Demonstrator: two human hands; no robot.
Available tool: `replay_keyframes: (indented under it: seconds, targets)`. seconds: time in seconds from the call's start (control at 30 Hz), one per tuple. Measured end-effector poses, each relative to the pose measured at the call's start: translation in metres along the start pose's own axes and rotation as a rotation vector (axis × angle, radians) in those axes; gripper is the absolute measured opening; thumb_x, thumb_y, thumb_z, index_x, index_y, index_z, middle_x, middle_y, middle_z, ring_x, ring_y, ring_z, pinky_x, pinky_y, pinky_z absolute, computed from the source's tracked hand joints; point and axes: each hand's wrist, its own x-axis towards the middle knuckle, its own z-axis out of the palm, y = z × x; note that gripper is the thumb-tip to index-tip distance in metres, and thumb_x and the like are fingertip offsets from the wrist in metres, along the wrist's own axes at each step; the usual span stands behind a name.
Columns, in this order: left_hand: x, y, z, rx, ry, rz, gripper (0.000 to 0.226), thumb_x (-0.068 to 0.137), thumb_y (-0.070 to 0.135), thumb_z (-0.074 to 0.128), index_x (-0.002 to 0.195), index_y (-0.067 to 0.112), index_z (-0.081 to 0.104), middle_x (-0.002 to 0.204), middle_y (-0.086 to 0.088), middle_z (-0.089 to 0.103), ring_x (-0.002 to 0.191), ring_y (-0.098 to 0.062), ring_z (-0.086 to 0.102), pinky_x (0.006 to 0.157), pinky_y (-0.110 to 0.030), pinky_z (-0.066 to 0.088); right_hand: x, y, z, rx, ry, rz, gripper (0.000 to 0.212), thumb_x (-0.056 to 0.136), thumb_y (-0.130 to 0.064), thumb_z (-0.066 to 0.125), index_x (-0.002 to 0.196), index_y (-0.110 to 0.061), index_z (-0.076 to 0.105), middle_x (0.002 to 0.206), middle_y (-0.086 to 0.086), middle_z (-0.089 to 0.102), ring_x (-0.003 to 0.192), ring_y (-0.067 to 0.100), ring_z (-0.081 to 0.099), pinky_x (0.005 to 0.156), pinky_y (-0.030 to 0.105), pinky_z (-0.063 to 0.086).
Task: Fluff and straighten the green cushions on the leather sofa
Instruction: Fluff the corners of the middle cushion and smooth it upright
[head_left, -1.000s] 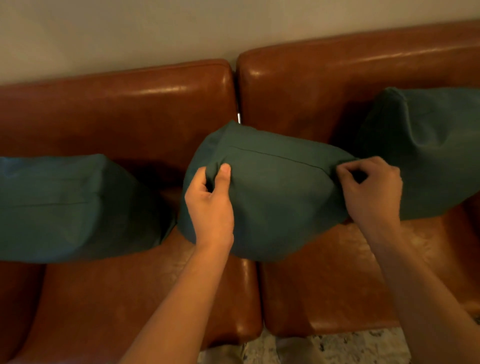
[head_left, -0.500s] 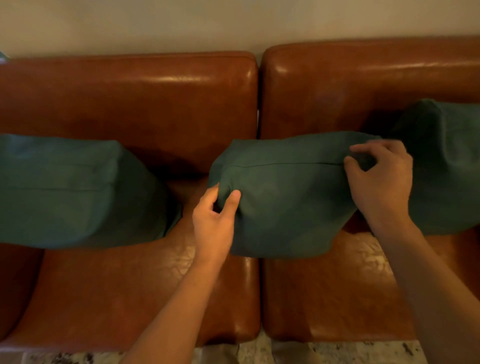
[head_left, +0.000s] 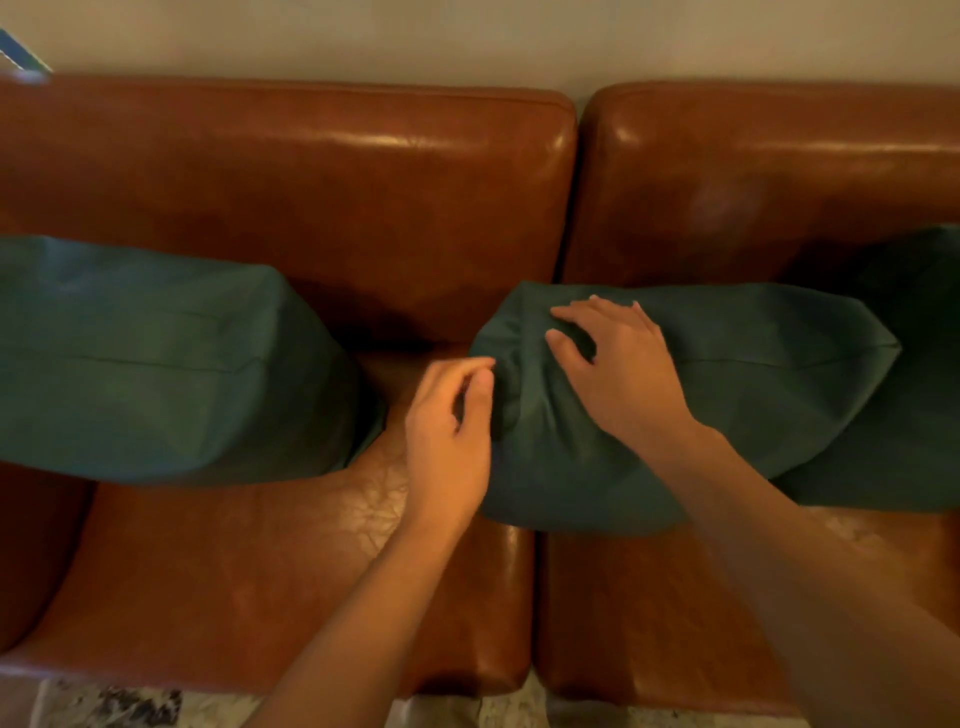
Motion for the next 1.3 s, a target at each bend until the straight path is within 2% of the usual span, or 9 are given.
replay_keyframes:
  seconds: [0.1,0.2,0.3,0.4,0.57,0.93,1.0,1.13,1.3]
  targets:
    - [0.037,-0.01,0.001,0.09,-0.034,-0.019,0.017,0.092,0.014,0.062,0.107,0.015,0.07,0.102,0.003,0.058,0.097,-0.006,0.059,0.089,-0.024,0.048,-0.012,0.001,0.003,0.015,0.009,-0.009,0.036,0.096,-0.036,0.052,0.127,-0.02,0.062,0.132,-0.001,0.06,0.135,0.017,0.043,0.118,0.039,0.018]
    - [0.071,-0.018,0.015,0.298,-0.268,-0.03,0.029,0.088,0.018,0.067,0.116,0.017,0.068,0.112,-0.004,0.056,0.111,-0.023,0.054,0.101,-0.035,0.042,-0.02,0.001,0.005,0.019,0.02,-0.013,0.036,0.096,-0.035,0.053,0.128,-0.021,0.062,0.135,-0.002,0.058,0.137,0.015,0.041,0.118,0.037,0.016]
    - [0.085,-0.026,0.028,0.449,-0.42,-0.004,0.019,0.087,0.018,0.067,0.106,0.017,0.069,0.11,-0.006,0.058,0.109,-0.027,0.052,0.098,-0.04,0.041,-0.022,0.003,0.007,0.025,0.026,-0.009,0.036,0.095,-0.035,0.054,0.128,-0.022,0.062,0.136,-0.002,0.057,0.138,0.014,0.04,0.118,0.035,0.015]
    - [0.093,-0.036,0.024,0.442,-0.378,0.05,0.006,0.087,0.018,0.067,0.09,0.013,0.069,0.097,-0.006,0.06,0.096,-0.027,0.056,0.089,-0.041,0.044,-0.021,0.007,0.008,0.065,0.037,-0.003,0.034,0.095,-0.033,0.055,0.126,-0.021,0.063,0.134,-0.003,0.059,0.136,0.013,0.041,0.118,0.034,0.016]
    - [0.105,-0.05,0.001,0.221,-0.371,-0.053,0.005,0.088,0.012,0.066,0.087,0.014,0.071,0.093,-0.005,0.065,0.086,-0.012,0.058,0.077,-0.017,0.038,-0.023,0.01,0.011,0.122,0.038,0.013,0.035,0.096,-0.035,0.053,0.126,-0.02,0.063,0.133,-0.004,0.059,0.136,0.011,0.042,0.12,0.038,0.019]
    - [0.102,-0.053,0.002,-0.29,-0.069,-0.413,0.018,0.087,0.002,0.06,0.08,0.015,0.069,0.084,0.003,0.067,0.081,-0.003,0.06,0.079,-0.016,0.046,-0.026,0.011,0.014,0.19,0.049,0.044,0.032,0.097,-0.032,0.052,0.122,-0.019,0.065,0.131,-0.005,0.059,0.133,0.008,0.042,0.12,0.039,0.019]
    - [0.101,-0.046,0.002,-0.211,-0.029,-0.303,0.018,0.083,0.001,0.061,0.085,0.018,0.067,0.092,0.002,0.065,0.087,-0.006,0.059,0.084,-0.021,0.047,-0.027,0.012,0.014,0.188,0.042,0.049,0.033,0.096,-0.033,0.052,0.123,-0.019,0.065,0.132,-0.005,0.059,0.133,0.008,0.042,0.12,0.038,0.019]
    - [0.097,-0.034,0.009,0.204,-0.286,0.11,0.021,0.079,0.006,0.066,0.096,0.018,0.069,0.102,0.001,0.06,0.099,-0.015,0.056,0.092,-0.026,0.042,-0.025,0.013,0.013,0.198,0.045,0.046,0.033,0.096,-0.034,0.052,0.122,-0.019,0.066,0.132,-0.004,0.059,0.133,0.009,0.043,0.12,0.039,0.021]
    - [0.096,-0.038,0.007,0.267,-0.203,0.092,0.003,0.085,0.014,0.067,0.085,0.018,0.068,0.093,0.005,0.065,0.097,-0.02,0.058,0.09,-0.035,0.045,-0.023,0.013,0.012,0.228,0.059,0.041,0.029,0.097,-0.031,0.054,0.12,-0.019,0.067,0.129,-0.003,0.061,0.131,0.009,0.044,0.117,0.042,0.027]
